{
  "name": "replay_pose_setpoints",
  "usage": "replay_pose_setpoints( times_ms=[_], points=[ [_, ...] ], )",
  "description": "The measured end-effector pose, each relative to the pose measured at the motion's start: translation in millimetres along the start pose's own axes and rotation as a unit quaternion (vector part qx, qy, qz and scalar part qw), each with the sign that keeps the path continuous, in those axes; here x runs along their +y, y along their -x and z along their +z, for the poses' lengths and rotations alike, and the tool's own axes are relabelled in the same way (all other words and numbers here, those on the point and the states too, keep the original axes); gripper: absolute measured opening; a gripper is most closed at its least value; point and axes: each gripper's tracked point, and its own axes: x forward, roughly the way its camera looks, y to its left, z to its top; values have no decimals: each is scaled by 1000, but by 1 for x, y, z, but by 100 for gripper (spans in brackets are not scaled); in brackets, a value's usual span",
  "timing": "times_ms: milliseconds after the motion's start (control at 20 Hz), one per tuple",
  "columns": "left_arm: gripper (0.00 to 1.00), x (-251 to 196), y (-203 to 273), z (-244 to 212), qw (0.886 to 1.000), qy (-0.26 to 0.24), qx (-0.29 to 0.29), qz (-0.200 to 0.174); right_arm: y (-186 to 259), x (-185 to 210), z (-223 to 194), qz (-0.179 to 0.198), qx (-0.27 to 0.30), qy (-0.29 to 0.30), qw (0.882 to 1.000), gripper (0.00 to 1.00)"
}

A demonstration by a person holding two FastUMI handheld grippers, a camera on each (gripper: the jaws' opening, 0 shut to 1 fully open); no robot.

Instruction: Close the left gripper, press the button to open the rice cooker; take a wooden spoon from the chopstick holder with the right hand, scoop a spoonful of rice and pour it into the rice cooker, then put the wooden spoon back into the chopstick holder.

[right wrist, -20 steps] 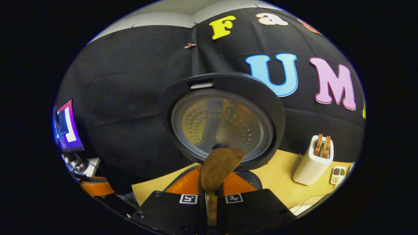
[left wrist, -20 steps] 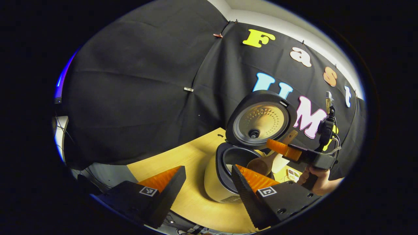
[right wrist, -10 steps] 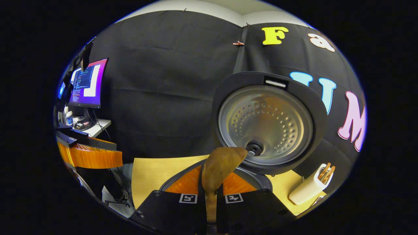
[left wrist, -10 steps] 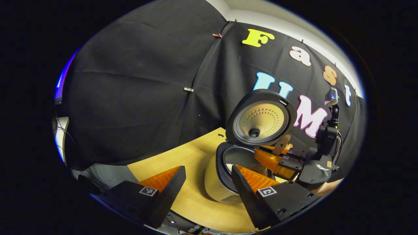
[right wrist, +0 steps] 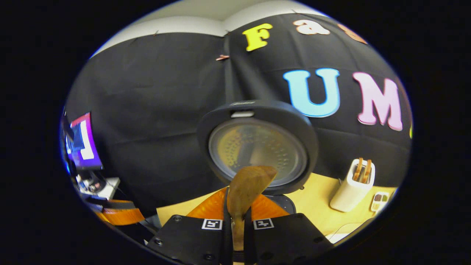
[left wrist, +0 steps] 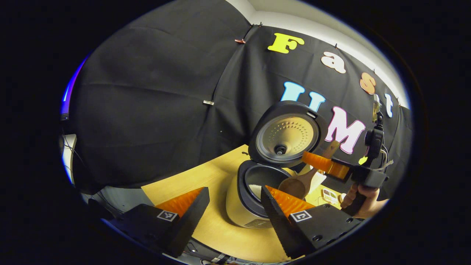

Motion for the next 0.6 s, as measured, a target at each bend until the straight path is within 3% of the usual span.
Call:
replay_pose_setpoints(
  times_ms=[300,600],
  points=[
    [95,-36,1,3,999,-24,-4,-28,54,-87,46,-90,-57,-128,986,16],
    [95,-82,1,4,998,-36,-11,-51,146,-211,63,-204,-106,-185,955,16]
  ],
)
